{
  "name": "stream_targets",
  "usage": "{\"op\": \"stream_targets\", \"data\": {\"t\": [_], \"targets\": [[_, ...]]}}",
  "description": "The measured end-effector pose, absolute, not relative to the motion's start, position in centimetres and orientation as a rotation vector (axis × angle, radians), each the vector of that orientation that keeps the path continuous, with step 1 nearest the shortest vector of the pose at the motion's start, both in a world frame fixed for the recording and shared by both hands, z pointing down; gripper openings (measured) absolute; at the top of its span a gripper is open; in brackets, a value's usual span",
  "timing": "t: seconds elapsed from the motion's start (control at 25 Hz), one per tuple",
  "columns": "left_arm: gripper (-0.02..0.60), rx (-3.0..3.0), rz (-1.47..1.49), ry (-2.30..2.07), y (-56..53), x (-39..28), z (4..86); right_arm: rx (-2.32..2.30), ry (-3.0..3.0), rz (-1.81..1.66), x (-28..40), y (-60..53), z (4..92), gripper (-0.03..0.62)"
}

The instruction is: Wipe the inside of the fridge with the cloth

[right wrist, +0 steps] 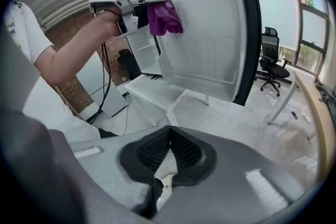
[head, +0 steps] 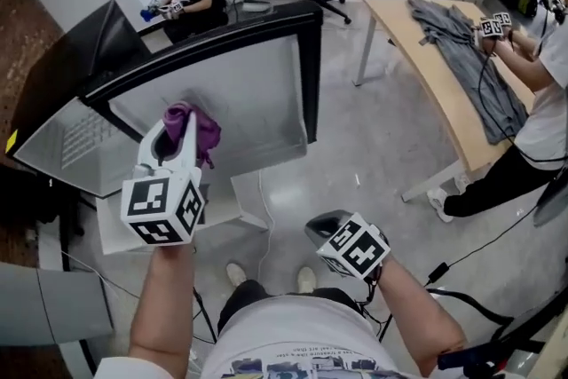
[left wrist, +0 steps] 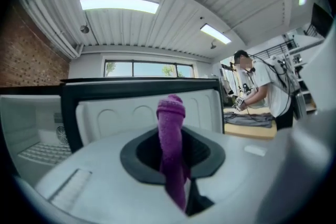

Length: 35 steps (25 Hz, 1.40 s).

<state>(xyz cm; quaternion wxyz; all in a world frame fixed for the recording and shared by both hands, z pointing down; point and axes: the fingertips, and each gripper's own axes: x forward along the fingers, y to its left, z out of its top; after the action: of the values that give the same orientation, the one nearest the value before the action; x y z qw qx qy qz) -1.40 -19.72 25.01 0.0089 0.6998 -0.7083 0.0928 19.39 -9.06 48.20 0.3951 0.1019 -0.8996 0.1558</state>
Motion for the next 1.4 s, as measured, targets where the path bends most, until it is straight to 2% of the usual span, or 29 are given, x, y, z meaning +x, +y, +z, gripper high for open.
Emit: {"op": "stream_targets", "data": {"t": [0.36, 0.56, 1.4], "targets": [[0.07, 1.938, 0.383, -2.334, -17.6, -7.8, 30.2, 0.175, -2.285, 0.374, 17.8, -8.5, 49.0, 0.003], [0.071, 1.912, 0.39, -2.329, -19.4, -8.4, 32.0, 0.188, -2.276, 0.38, 18.3, -8.8, 49.1, 0.003], [0.071, 2.249, 0.403, -2.012, -29.4, 7.0, 33.6, 0.439, -2.245, 0.528, 26.0, -10.1, 50.5, 0.003]]}}
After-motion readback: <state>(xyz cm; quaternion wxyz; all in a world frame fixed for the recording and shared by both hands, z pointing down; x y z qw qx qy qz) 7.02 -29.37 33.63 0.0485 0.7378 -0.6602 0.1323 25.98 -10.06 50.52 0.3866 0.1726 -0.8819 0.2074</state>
